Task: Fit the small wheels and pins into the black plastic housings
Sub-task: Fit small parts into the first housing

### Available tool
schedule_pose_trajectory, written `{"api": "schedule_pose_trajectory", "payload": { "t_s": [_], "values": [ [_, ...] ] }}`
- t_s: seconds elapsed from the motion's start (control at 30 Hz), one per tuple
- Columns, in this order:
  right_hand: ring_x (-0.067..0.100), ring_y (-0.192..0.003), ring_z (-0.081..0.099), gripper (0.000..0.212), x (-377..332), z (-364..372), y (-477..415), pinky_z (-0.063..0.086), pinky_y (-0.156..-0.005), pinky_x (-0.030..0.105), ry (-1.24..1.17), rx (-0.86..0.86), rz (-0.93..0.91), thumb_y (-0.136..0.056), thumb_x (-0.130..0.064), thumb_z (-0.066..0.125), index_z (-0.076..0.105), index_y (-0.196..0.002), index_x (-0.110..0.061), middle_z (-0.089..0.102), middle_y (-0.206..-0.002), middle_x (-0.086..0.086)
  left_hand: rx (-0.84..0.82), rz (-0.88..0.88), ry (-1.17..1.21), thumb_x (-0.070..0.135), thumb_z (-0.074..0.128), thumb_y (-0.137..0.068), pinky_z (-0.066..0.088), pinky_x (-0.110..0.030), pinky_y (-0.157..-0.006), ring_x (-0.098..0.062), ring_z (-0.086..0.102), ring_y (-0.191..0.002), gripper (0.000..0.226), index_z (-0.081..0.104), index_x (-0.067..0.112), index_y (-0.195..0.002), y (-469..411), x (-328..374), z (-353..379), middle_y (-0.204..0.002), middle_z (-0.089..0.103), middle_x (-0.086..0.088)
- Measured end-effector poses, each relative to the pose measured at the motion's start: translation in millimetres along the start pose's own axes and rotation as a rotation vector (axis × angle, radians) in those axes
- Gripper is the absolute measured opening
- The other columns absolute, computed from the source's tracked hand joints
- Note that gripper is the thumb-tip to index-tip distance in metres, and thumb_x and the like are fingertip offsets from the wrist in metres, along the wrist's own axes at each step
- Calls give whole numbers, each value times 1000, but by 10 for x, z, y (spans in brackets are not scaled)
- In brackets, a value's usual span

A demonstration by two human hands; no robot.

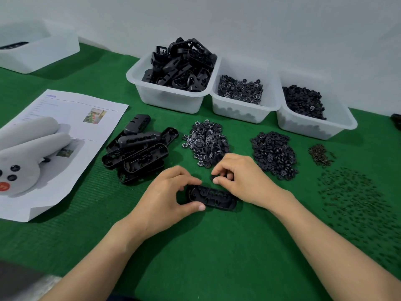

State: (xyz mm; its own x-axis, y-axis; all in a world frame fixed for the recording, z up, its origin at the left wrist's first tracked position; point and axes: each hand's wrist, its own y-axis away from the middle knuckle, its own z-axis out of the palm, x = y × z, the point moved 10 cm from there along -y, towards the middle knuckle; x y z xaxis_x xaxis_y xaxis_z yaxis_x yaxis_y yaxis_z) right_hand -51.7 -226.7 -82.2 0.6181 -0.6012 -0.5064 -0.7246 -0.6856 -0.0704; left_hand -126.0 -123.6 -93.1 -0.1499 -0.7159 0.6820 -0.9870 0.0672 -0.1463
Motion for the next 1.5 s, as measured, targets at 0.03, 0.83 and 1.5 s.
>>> {"api": "schedule_pose_trajectory", "payload": {
  "t_s": [0.03,0.83,1.5],
  "values": [
    [-1,-60,46,6,13,-17,16,43,-65,17,13,6,2,-79,-18,71,68,-83,-17,54,-80,-9,-1,0,-1,44,73,-68,35,-6,-75,0,47,-85,47,62,28,-110,-1,2,3,-99,50,17],
    [19,-68,62,14,-447,-73,313,52,-60,34,146,-15,-254,-79,-16,70,74,-92,-17,66,-82,0,19,9,3,43,74,-67,38,-10,-75,1,47,-84,46,64,25,-108,1,14,-15,-97,50,18],
    [9,-67,53,10,45,-108,-139,48,-68,31,63,134,98,-77,-29,71,67,-86,-25,55,-70,-13,19,-4,3,43,74,-67,36,-6,-74,1,47,-83,47,63,27,-110,-1,10,-12,-98,49,18]
  ]
}}
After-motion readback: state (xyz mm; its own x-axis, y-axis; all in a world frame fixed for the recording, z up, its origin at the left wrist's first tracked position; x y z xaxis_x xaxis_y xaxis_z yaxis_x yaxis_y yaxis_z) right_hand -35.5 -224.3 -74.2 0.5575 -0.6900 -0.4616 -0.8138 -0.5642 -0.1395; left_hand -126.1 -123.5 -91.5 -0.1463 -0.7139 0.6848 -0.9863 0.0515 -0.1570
